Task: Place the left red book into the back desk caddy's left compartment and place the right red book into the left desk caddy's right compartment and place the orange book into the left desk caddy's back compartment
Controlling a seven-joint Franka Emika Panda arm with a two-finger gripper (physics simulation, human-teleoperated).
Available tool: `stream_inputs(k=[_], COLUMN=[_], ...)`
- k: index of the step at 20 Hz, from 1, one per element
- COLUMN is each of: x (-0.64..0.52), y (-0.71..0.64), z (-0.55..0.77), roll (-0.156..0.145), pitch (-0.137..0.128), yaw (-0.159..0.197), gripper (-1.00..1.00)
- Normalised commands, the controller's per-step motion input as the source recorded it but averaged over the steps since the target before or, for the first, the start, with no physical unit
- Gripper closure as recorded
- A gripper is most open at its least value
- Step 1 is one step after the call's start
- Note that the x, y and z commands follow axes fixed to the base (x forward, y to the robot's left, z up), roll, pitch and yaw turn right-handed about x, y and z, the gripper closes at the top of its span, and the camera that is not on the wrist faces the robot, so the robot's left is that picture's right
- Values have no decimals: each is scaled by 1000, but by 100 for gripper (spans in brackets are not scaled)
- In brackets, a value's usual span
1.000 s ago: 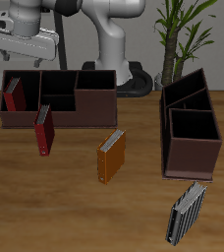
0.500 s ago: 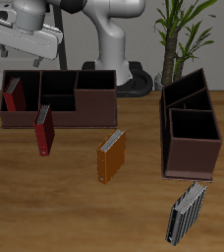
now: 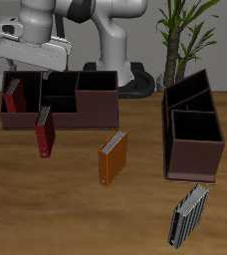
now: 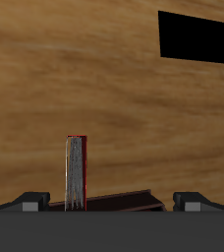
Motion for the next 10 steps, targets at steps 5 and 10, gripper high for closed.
stream_inputs(k=[5, 10], x=[140, 139], y=[-59, 128], z=[-124, -234], roll=[37, 39], pitch=[-73, -57], yaw=[-34, -63], gripper=[-100, -100])
